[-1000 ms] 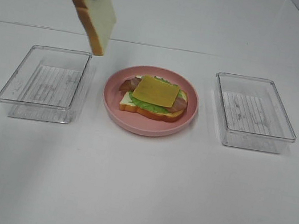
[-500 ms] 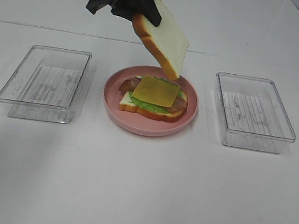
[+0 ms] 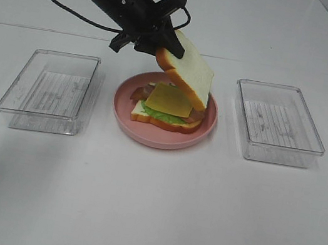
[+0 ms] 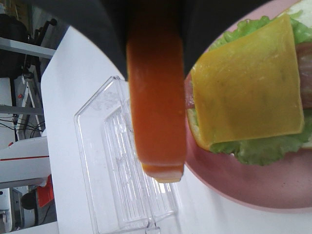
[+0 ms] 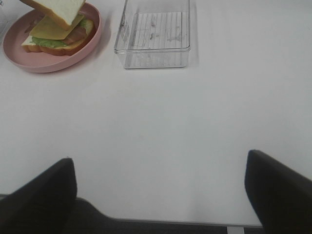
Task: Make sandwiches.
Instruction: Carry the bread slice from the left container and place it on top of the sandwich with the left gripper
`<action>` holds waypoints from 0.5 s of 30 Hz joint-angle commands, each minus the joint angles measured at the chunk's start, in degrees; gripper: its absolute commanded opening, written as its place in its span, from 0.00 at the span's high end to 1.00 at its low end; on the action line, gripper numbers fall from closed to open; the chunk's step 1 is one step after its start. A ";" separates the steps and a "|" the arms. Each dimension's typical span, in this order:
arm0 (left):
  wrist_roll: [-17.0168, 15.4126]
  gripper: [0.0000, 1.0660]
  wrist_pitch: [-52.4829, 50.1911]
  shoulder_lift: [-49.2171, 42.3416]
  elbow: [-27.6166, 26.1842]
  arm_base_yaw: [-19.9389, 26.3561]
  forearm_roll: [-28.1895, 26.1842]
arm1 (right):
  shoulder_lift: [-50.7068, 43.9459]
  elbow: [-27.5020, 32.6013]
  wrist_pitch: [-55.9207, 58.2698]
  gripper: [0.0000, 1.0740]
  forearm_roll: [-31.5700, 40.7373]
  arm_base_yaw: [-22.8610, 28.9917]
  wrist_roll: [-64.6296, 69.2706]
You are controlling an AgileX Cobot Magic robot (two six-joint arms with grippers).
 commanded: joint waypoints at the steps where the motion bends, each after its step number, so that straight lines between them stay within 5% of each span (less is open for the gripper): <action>1: 1.15 1.00 -1.20 0.46 0.11 -0.17 -0.92 | -1.38 0.23 -0.46 0.17 0.11 -0.11 -0.29; 15: 1.38 1.00 -2.69 3.55 0.11 -0.74 -1.83 | -1.38 0.23 -0.46 0.17 0.11 -0.11 -0.29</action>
